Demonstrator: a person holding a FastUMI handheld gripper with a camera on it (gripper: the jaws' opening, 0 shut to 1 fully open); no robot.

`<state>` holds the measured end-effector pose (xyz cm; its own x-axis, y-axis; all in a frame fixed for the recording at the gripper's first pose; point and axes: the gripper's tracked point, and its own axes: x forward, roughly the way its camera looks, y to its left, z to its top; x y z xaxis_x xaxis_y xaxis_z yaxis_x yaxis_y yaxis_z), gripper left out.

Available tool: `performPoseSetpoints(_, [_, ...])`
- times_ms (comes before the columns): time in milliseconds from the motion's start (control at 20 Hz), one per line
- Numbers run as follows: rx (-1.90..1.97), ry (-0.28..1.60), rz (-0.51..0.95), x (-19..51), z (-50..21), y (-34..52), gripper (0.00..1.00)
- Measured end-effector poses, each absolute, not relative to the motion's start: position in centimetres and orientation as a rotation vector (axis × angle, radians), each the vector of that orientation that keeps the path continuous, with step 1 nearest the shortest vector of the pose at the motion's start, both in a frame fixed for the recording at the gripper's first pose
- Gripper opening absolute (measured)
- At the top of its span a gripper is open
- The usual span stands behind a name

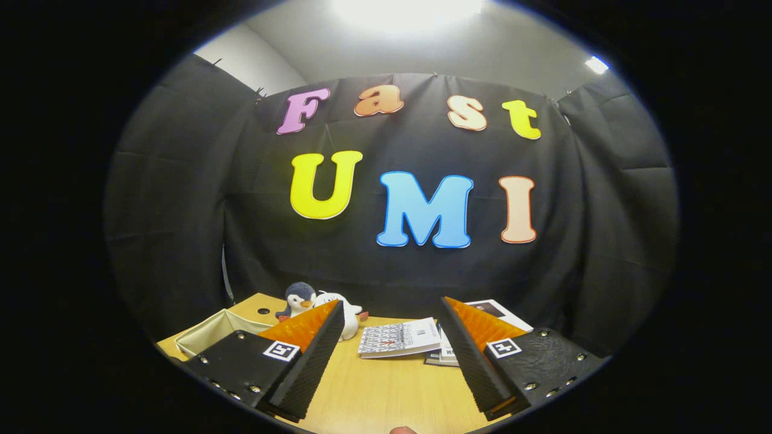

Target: Open the storage box then place both shoes into the box .Put the left shoe in first, then the right shoe, with the right side of both shoes facing outward in a uniform manner.

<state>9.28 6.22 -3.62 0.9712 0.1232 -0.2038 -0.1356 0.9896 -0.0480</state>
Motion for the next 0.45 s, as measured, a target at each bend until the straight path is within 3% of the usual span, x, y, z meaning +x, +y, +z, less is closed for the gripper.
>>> performPoseSetpoints(450, [-0.028, 0.122, 0.099, 9.8, -1.6, 4.0, 0.97])
